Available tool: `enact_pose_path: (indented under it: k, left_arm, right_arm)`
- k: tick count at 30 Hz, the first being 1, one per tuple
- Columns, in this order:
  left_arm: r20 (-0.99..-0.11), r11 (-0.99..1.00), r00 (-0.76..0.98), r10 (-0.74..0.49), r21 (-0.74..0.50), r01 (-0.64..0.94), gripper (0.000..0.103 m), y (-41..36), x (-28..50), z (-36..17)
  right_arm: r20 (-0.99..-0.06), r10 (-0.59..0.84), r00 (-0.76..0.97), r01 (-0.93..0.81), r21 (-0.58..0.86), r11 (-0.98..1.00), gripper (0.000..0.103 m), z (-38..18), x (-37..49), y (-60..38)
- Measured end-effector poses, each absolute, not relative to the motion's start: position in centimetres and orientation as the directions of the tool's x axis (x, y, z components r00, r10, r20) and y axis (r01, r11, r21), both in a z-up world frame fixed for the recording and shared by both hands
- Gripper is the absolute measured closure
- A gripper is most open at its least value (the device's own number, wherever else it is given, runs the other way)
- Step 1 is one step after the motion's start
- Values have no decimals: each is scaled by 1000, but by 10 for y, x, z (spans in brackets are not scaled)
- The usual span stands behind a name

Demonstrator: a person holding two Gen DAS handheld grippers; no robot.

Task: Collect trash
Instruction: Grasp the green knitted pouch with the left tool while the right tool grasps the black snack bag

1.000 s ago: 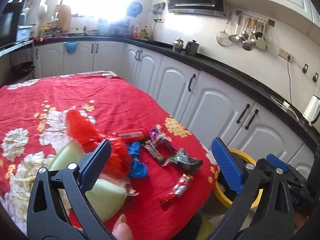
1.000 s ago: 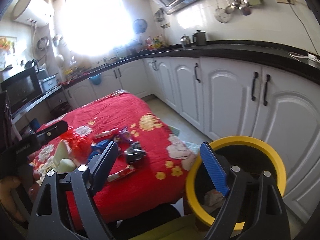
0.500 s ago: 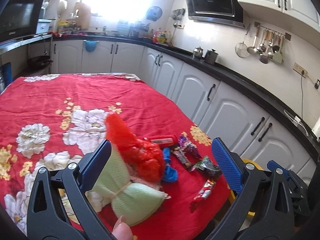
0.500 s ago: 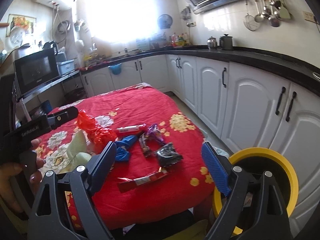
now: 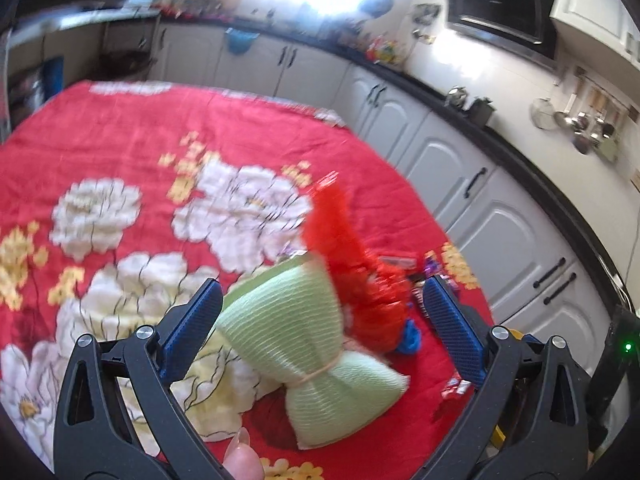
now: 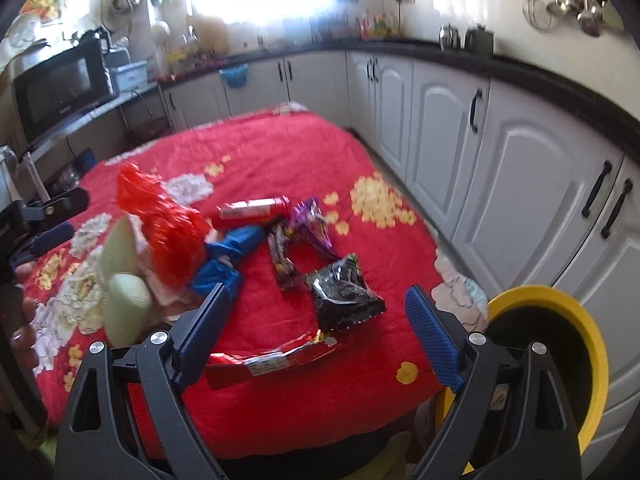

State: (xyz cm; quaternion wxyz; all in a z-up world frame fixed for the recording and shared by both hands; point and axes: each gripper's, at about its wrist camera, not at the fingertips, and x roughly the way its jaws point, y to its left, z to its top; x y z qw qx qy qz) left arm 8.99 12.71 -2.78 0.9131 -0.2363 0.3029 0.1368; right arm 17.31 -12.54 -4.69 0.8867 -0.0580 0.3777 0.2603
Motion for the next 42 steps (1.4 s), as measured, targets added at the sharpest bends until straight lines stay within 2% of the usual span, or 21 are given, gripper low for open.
enact_pose_path:
  k: [10, 21, 25, 26, 31, 32, 33, 42]
  left_arm:
    - [-718, 771, 696, 27, -428, -471, 11, 138, 96, -73]
    - [-714, 748, 699, -33, -482, -457, 11, 138, 98, -89]
    - [-717, 746, 696, -41, -486, -456, 28, 138, 100, -90]
    - [-718, 745, 695, -45, -487, -456, 30, 138, 99, -91]
    - [-715, 748, 697, -53, -491, -446, 37, 136, 99, -90]
    - [-715, 749, 697, -55, -491, -444, 39, 135, 99, -90]
    - [-714, 750, 698, -54, -490, -444, 45, 135, 99, -89]
    - [-696, 733, 716, -55, -515, -445, 49, 138, 89, -82]
  right_arm:
    - [-734, 403, 547, -501, 98, 860, 17, -73, 194, -115]
    - [-753, 397, 524, -486, 118, 866, 18, -88, 207, -115]
    - [-765, 399, 506, -485, 131, 865, 30, -93, 213, -115]
    - [-767, 402, 500, -485, 137, 864, 31, -94, 215, -115]
    - [-763, 409, 499, -479, 151, 865, 53, -95, 215, -119]
    - [-760, 419, 497, -476, 165, 864, 53, -95, 215, -122]
    - [-757, 424, 497, -474, 173, 864, 55, -95, 215, -124]
    - [-708, 479, 519, -444, 255, 859, 57, -82, 205, -146]
